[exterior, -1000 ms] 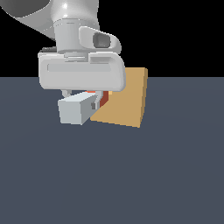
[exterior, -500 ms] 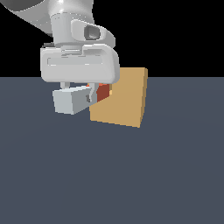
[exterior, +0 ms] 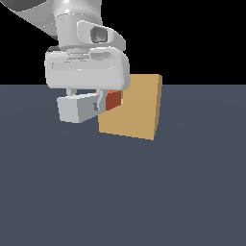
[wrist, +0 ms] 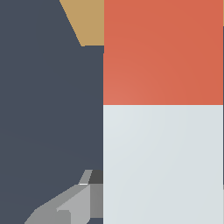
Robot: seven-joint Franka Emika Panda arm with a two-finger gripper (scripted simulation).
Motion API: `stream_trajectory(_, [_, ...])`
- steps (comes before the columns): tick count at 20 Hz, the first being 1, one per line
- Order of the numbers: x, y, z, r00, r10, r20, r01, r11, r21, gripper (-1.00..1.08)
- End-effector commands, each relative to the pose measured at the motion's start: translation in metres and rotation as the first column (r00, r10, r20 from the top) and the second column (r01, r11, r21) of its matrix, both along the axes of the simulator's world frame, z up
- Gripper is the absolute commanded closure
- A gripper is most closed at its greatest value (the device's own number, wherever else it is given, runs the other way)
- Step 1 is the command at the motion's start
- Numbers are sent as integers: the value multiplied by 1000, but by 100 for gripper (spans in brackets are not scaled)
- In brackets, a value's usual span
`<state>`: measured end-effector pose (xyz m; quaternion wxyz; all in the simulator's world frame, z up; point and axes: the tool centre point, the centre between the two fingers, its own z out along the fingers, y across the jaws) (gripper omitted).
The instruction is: Insert the peg into the horizontal hole in a box.
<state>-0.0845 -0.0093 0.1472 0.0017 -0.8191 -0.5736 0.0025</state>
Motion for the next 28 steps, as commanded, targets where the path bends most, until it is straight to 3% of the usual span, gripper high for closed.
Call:
stream_trajectory(1, [1, 0, 1, 1000, -1, 3, 1, 1000, 0, 108])
stream_trajectory(13, [6, 13, 3, 1000, -1, 6, 1, 1000, 2, 108])
stream_trajectory(28, [41, 107, 5, 1000, -2, 10, 2, 1000, 2, 108])
